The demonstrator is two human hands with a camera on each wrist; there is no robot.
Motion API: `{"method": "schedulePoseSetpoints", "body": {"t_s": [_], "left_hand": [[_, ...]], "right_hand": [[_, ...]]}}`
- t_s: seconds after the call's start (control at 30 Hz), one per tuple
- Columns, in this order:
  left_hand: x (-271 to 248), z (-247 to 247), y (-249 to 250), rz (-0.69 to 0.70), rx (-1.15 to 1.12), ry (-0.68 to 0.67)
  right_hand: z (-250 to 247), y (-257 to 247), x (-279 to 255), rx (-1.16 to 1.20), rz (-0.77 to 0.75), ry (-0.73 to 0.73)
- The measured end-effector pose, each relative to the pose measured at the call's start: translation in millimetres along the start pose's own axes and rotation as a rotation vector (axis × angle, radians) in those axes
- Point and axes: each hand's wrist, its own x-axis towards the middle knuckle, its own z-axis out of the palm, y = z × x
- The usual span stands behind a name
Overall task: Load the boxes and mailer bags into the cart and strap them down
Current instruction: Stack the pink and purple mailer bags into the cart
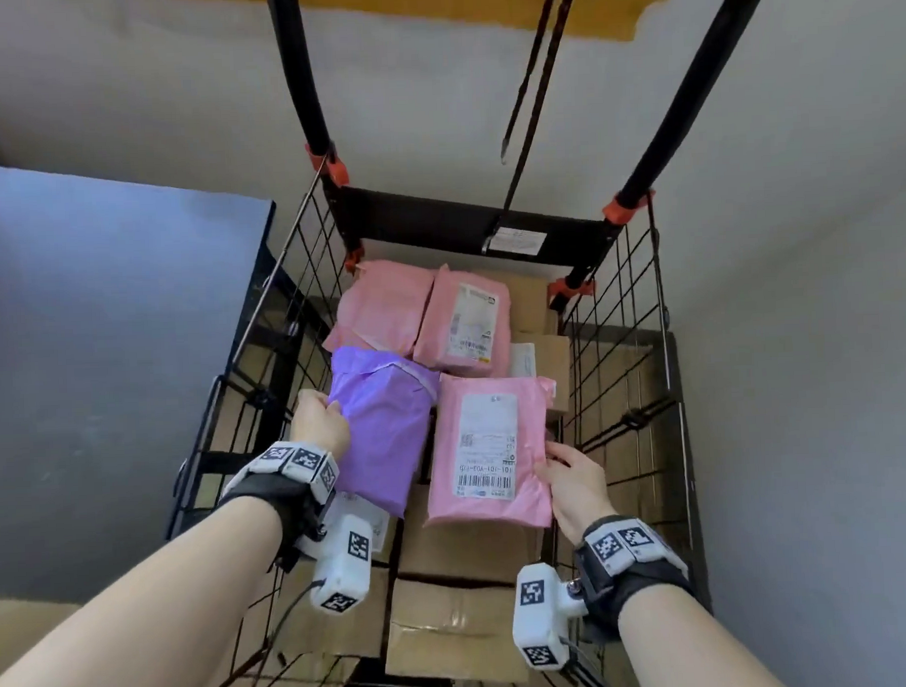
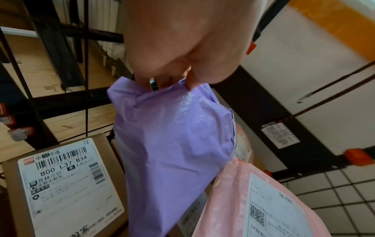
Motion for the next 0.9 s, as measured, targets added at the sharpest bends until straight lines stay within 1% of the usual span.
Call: {"method": "schedulePoseSetpoints", "body": {"t_s": [0.13, 0.27, 0.33, 0.43, 0.6, 0.7, 0.8, 0.9], "left_hand": [[26, 10, -17, -0.071, 0.01, -0.008], [45, 17, -24, -0.081, -0.027, 0.026], [51, 19, -25, -0.084, -0.04, 0.037], [56, 24, -27, -0.108, -0.038, 0.012], [59, 28, -31, -0.122, 0.0, -0.047], [52, 26, -29, -0.096, 0.032, -0.076], [37, 19, -26, -0.047, 0.127, -0.13], [15, 5, -17, 0.011, 0.278, -0.192]], "right_hand": [[20, 10, 25, 0.044, 0.103, -0.048], [38, 16, 43, 0.114, 0.19, -0.087], [45, 18, 53, 0.153, 0.22, -0.09], [57, 19, 61, 0.131, 0.229, -0.07], [71, 23, 73, -0.1, 0.191, 0.014], [71, 13, 63, -0.264, 0.159, 0.034], [65, 1, 42, -0.442, 0.103, 0.011], [57, -7, 20, -0.596, 0.031, -0.068]]}}
